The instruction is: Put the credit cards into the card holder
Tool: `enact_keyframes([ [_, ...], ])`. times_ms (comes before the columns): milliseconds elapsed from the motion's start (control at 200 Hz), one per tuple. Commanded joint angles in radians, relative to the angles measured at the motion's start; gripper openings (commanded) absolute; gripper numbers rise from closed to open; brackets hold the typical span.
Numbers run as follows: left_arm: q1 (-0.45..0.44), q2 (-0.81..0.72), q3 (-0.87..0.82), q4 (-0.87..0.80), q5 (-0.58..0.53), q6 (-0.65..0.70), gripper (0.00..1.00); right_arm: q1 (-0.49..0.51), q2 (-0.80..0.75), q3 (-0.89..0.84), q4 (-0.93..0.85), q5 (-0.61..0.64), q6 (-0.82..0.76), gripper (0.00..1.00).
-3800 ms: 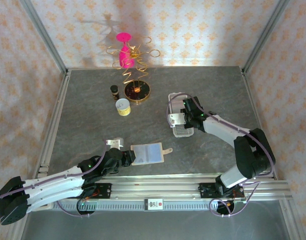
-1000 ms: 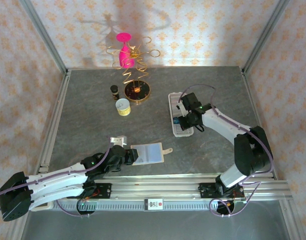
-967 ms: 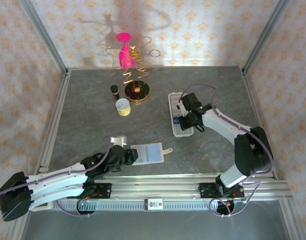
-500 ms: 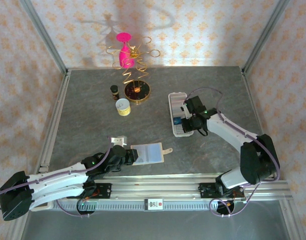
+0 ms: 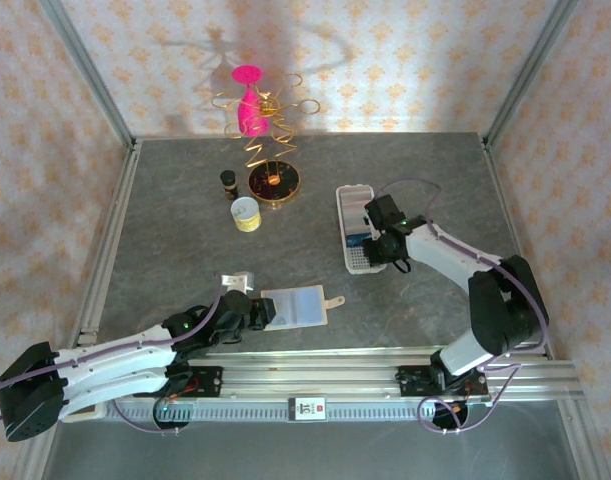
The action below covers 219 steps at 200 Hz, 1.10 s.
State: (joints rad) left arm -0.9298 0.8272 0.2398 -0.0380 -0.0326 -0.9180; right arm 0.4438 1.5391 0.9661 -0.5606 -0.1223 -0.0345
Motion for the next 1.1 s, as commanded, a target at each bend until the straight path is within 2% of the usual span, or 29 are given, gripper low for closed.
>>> enact_keyframes([
  [0,-0.007,0.0,0.007,0.003,0.003,-0.013,0.35,-0.003,0.022,0.018,-0.016,0.069,0.017,0.24],
  [175,-0.007,0.0,0.006,0.003,0.002,-0.014,0.35,-0.003,0.018,0.033,-0.012,0.134,0.016,0.32],
  [305,-0.008,0.0,0.007,0.005,0.001,-0.017,0.35,-0.001,0.006,0.033,0.005,0.156,0.002,0.46],
  [481,-0.006,0.0,0.009,0.005,0.001,-0.015,0.35,-0.002,0.025,0.043,0.023,0.177,-0.038,0.61],
  [621,-0.008,0.0,0.009,0.008,-0.001,-0.019,0.35,-0.001,0.059,0.061,0.041,0.174,-0.051,0.67],
  [931,-0.006,-0.002,0.008,0.0,-0.003,-0.017,0.34,-0.006,0.171,0.107,0.047,0.168,-0.07,0.68],
  [1091,-0.008,-0.003,0.006,0.003,-0.002,-0.016,0.34,-0.009,0.182,0.112,0.016,0.232,-0.075,0.62],
])
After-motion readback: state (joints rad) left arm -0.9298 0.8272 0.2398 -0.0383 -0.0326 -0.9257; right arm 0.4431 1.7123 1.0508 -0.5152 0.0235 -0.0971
